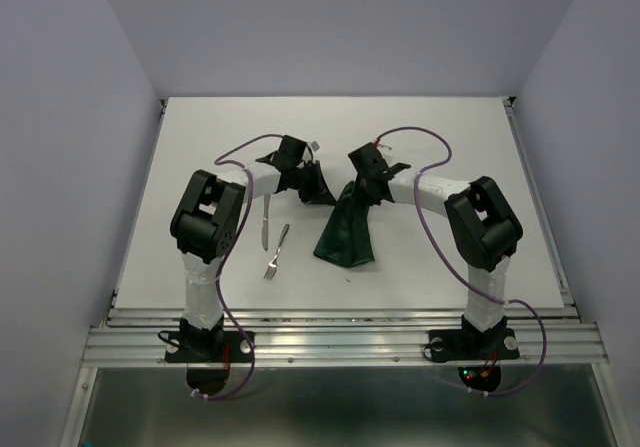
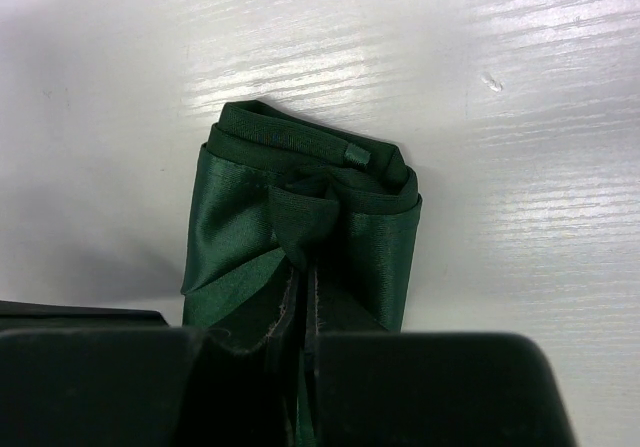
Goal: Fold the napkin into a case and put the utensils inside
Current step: Fold the 2/3-rectangle-folded napkin at the center of the board.
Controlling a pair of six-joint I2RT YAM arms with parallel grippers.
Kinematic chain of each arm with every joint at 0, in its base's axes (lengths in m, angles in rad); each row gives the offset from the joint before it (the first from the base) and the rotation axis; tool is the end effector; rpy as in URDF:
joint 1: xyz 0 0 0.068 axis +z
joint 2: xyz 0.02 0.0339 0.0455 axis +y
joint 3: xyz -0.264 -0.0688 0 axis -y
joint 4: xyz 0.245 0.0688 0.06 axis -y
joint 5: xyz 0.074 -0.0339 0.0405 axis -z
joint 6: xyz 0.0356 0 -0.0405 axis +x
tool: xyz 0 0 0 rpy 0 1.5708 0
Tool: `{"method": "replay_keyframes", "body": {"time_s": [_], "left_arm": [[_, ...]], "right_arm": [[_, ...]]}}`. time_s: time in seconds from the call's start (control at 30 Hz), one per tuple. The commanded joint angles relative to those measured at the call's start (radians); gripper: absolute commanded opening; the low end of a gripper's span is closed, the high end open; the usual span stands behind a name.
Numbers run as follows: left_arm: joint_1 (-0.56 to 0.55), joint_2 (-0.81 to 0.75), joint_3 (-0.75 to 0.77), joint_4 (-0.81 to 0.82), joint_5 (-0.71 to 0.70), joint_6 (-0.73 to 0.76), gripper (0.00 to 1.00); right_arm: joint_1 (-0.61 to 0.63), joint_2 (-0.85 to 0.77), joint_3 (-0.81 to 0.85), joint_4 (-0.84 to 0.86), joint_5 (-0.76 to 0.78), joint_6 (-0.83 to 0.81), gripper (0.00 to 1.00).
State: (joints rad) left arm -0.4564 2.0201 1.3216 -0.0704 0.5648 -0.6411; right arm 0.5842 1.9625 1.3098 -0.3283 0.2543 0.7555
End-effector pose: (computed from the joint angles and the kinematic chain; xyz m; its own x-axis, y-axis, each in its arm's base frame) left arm 0.3827 -0.2091 0.1673 -0.9294 -0.1065 -0.3534 0.2018 0.6551 -0.7281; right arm 0.3488 0.2199 0.1662 -0.7906 0.2728 -0.5482 0.1717 0.9581 0.2292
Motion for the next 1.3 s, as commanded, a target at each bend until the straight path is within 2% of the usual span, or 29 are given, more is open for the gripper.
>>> {"method": "replay_keyframes", "body": {"time_s": [0.0,0.47,0.63,0.97,1.27], "left_arm": [[-0.005,-0.049,-0.077,0.012,-0.014,0.006,0.0],[-0.054,-0.173,-0.183,0.026,-0.111,0.011,0.0],[-0.093,-0.158,-0.203,0.017,-0.111,-0.002,0.0],[-0.186,-0.167,-0.288,0.063,-0.108,-0.068,0.0],[-0.189,-0.244,-0.18,-0.046,-0.227,-0.012,0.0]], "right_arm": [[0.006,0.019,-0.04,-0.061,0.02,-0.013,0.01],[0.006,-0.007,-0.034,-0.077,0.028,-0.015,0.01],[0.006,-0.014,-0.02,-0.078,0.037,-0.035,0.01],[0.006,-0.034,0.025,-0.058,0.004,-0.199,0.01],[0.006,-0.027,0.013,-0.061,-0.029,-0.217,0.01]]}}
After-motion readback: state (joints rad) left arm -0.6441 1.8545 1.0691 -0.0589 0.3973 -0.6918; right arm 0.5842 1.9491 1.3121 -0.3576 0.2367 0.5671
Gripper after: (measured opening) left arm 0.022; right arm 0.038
